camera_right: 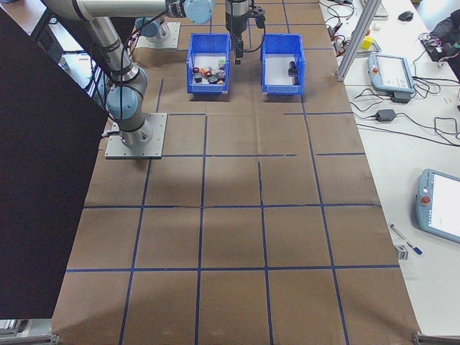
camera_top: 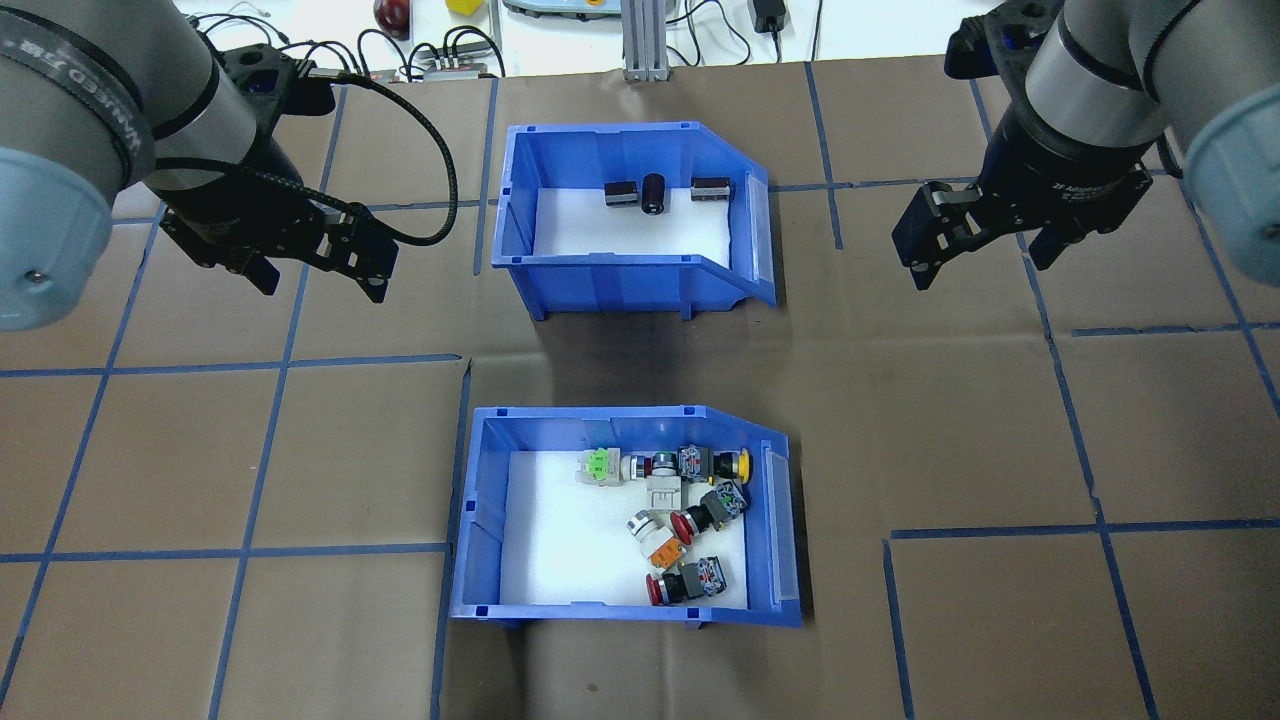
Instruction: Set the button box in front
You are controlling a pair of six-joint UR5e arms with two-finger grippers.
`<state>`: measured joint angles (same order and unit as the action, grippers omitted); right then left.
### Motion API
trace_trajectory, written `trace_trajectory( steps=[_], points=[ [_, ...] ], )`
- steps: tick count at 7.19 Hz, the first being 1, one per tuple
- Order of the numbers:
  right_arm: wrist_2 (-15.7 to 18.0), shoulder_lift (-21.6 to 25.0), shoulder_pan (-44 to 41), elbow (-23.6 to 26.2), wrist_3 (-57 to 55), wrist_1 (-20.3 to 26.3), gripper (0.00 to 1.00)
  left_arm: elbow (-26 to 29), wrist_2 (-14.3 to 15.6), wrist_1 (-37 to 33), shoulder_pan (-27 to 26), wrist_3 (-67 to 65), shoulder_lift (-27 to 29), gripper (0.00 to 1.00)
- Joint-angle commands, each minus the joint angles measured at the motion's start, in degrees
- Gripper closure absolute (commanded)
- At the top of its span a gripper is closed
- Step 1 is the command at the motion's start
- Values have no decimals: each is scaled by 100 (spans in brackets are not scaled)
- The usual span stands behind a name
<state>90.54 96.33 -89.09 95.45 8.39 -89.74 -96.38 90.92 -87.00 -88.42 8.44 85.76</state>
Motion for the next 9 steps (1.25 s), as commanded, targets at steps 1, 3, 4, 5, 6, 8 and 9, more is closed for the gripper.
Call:
trace_trajectory(
  steps=[1,3,4,5,6,8,9],
  points=[
    [-19,0,-3,0,-4,0,0,-12,5,112,0,0,11,1],
    [-19,0,-3,0,5,0,0,-82,13,113,0,0,-15,1],
    [33,-9,-3,-70,75,0,0,-135,13,113,0,0,-94,1],
    [86,-18,-12,-131,93,9,0,-135,22,113,0,0,-121,1],
    [60,-26,-29,-123,110,26,0,-127,22,113,-9,0,-121,1],
    [-19,-419,-82,-306,564,-139,0,-135,22,113,-9,0,-129,1],
    [-228,-787,-134,-682,1116,-140,0,-135,13,113,-9,0,-121,1]
  ],
)
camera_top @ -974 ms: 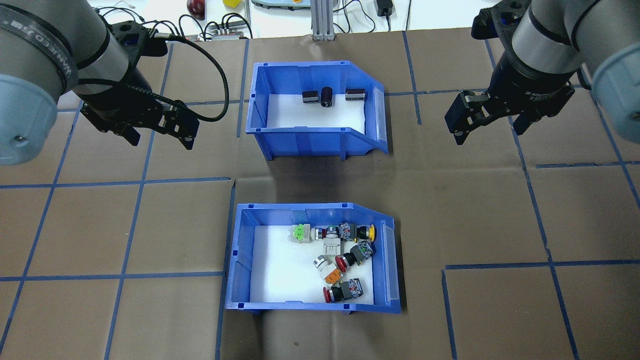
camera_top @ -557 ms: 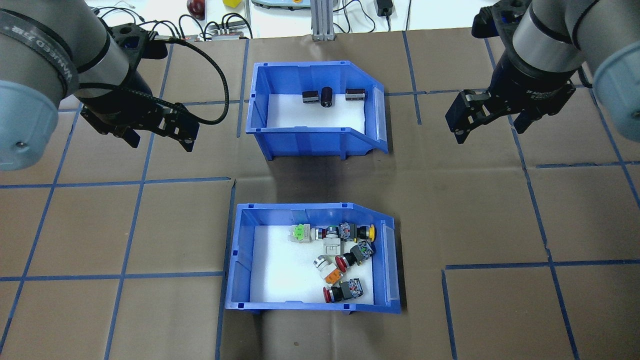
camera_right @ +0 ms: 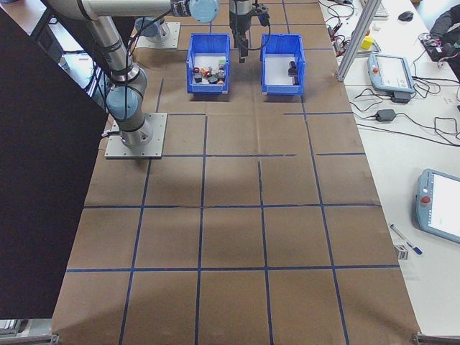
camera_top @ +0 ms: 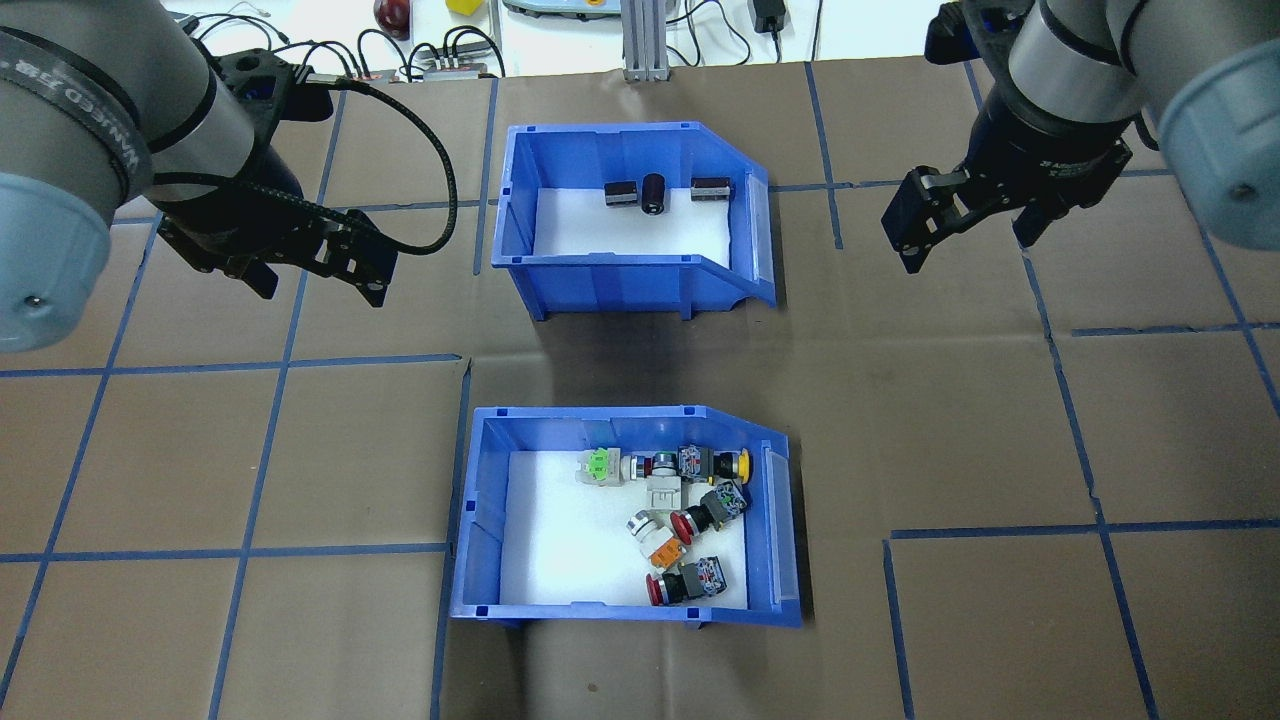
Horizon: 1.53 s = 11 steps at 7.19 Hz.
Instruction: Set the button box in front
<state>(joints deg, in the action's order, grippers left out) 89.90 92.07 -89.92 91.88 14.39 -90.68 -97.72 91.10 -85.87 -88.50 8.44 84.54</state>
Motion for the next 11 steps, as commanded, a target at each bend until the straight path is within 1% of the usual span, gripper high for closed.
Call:
trace_trajectory(
  steps=[1,2,3,4,5,6,7,8,9,10,11],
  points=[
    [-253,-817,-217,-790,843,-3,0,7,-14,0,-1,-26,36,1],
    [-253,-1335,-532,-1290,968,6,0,-10,30,-9,-1,-61,-16,1],
    [-184,-1828,-926,-1774,1056,7,0,-54,4,-79,-1,-201,-69,1],
    [-166,-2320,-1226,-2327,1588,-2,0,-132,13,-149,-10,-1238,-200,1],
    [-174,-2690,-1421,-2733,2011,24,0,-264,-83,-150,-45,-2727,-262,1],
    [-166,-2938,-1640,-2989,2067,50,0,-535,-101,-158,-71,-4361,-463,1],
    [-174,-3114,-1799,-3131,2138,-2,0,-1007,-215,-158,-167,-5578,-813,1],
    [-227,-3238,-1983,-3176,2669,-28,0,-1604,-259,-106,-290,-6651,-1252,1],
    [-244,-3300,-2055,-3168,3162,-37,0,-2123,-303,-27,-456,-7671,-1578,1],
    [-253,-3318,-2108,-3150,3341,-37,0,-2363,-356,-9,-850,-8552,-1712,1],
    [-227,-3422,-2291,-3133,3647,-46,0,-2418,-356,87,-1428,-9509,-1661,1]
  ],
)
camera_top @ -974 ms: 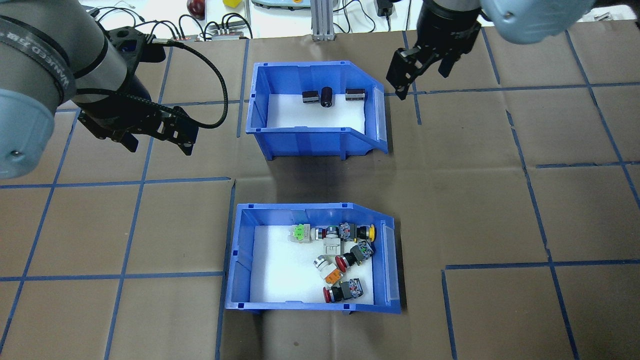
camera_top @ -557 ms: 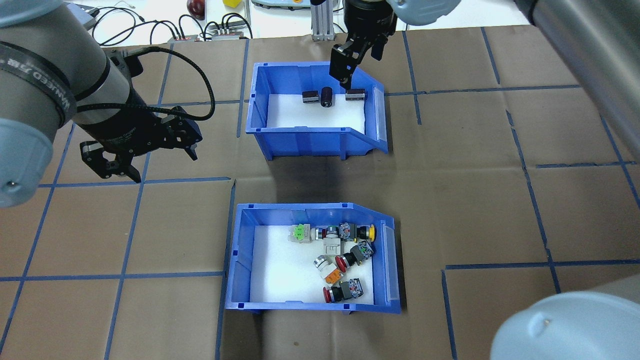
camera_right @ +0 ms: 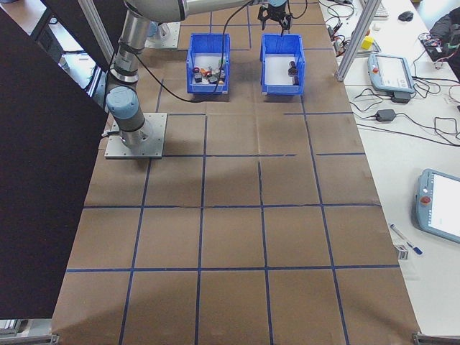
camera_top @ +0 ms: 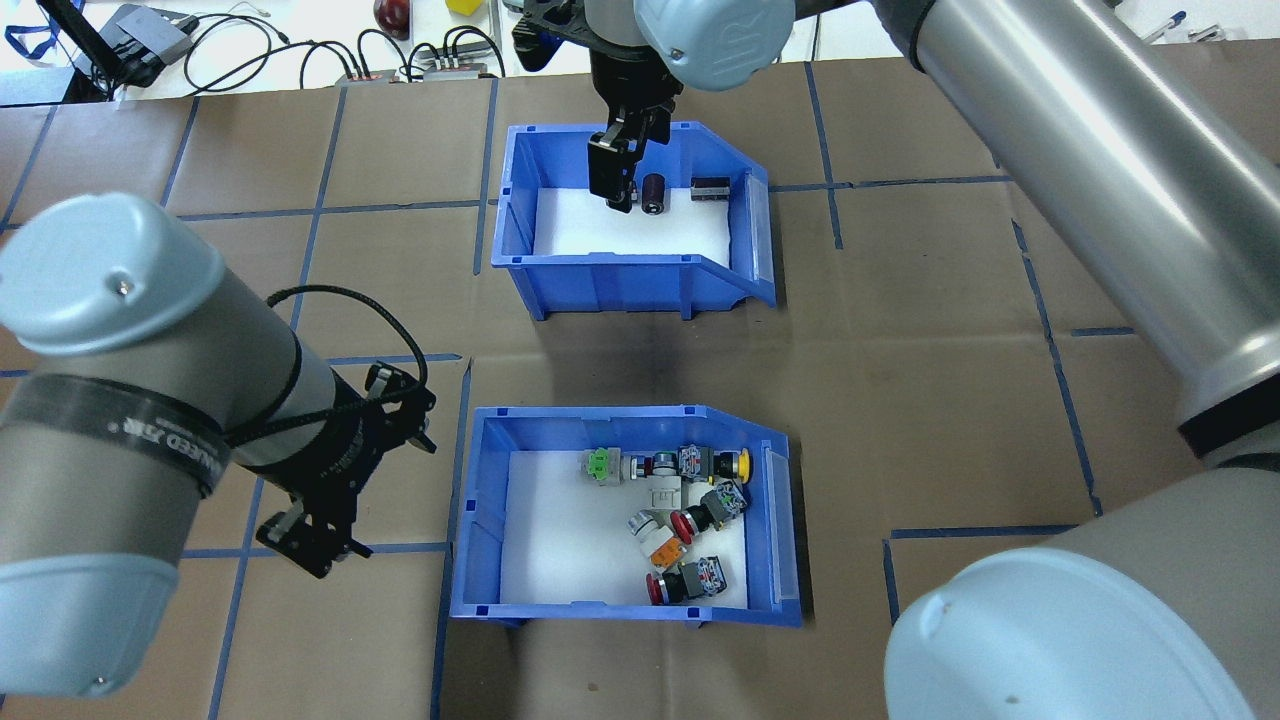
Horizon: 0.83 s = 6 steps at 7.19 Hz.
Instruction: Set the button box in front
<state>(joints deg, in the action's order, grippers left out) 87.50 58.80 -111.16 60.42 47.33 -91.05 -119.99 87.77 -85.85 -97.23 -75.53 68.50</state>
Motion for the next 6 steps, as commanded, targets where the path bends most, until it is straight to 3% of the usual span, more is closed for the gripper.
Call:
trace_trajectory(
  steps=[1,3,4,5,6],
  points=[
    [65,-254,-369,74,634,-18,0,-261,-24,364,-1030,-1731,-12,1],
    [240,-448,-406,101,1250,-44,0,-812,-24,698,-1395,-2724,-47,1],
    [250,-553,-424,145,1391,-340,0,-946,-24,1136,-1422,-2861,-30,1],
    [259,-615,-433,328,1419,-691,0,-964,-93,1140,-1474,-3036,-47,2],
    [259,-616,-433,547,1419,-964,0,-965,-337,1149,-1579,-3203,-47,2]
  ],
)
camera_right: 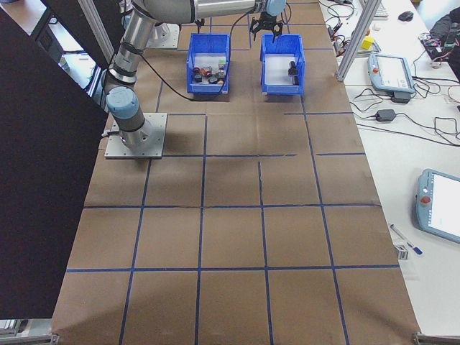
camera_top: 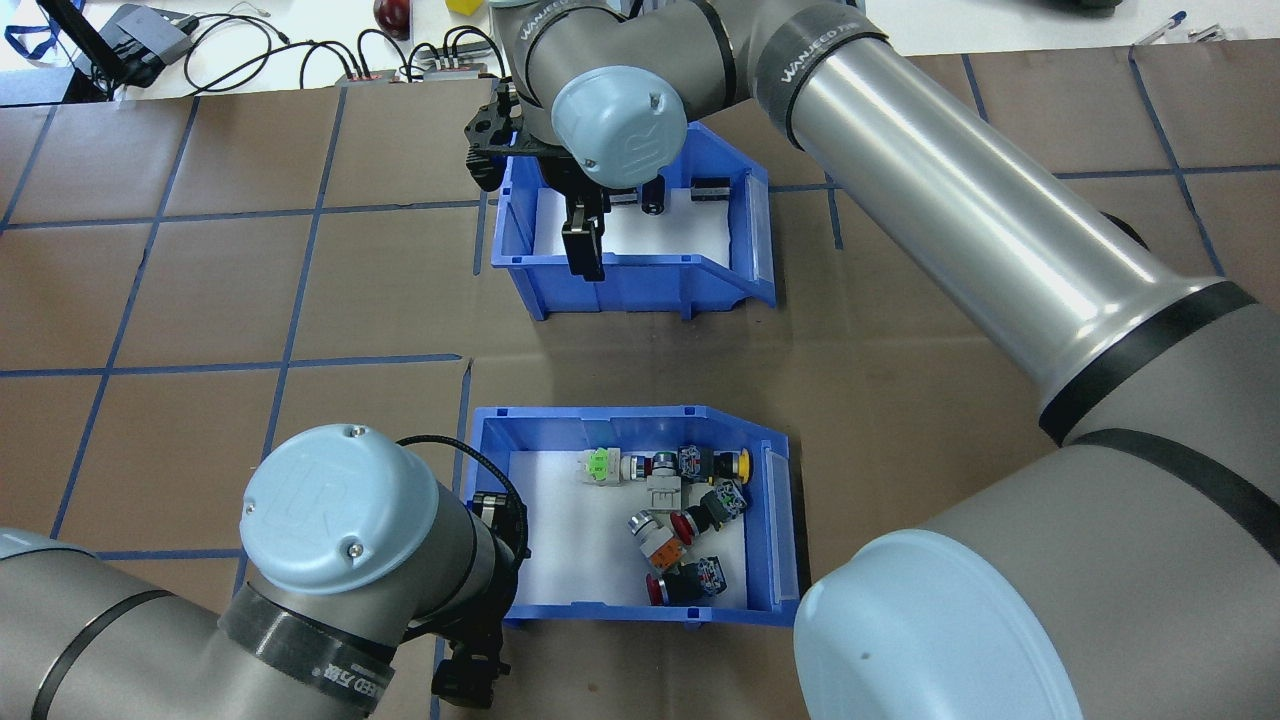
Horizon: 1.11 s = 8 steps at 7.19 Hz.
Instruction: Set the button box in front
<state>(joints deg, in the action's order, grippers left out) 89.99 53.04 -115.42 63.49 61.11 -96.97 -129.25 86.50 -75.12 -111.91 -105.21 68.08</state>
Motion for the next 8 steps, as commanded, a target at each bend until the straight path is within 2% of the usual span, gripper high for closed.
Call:
trace_trajectory(
  steps=[1,2,3,4,6,7,8],
  points=[
    [-8,-40,-7,504,41,-627,0,-48,-212,77,-190,-324,47,2],
    [-8,-31,-7,759,15,-882,0,-91,-221,120,-200,-325,56,2],
    [-17,-13,-7,987,32,-1172,9,-135,-265,312,-200,-325,100,2],
    [9,-5,-33,1059,24,-1297,36,-162,-317,540,-200,-333,370,2],
    [18,30,-95,1034,6,-1307,76,-171,-318,1226,-383,-692,986,2],
    [27,48,-86,1016,-11,-1307,86,-179,-266,1237,-541,-728,980,2],
    [175,118,-86,999,6,-1341,91,-249,-265,1254,-560,-764,1075,2]
  ],
)
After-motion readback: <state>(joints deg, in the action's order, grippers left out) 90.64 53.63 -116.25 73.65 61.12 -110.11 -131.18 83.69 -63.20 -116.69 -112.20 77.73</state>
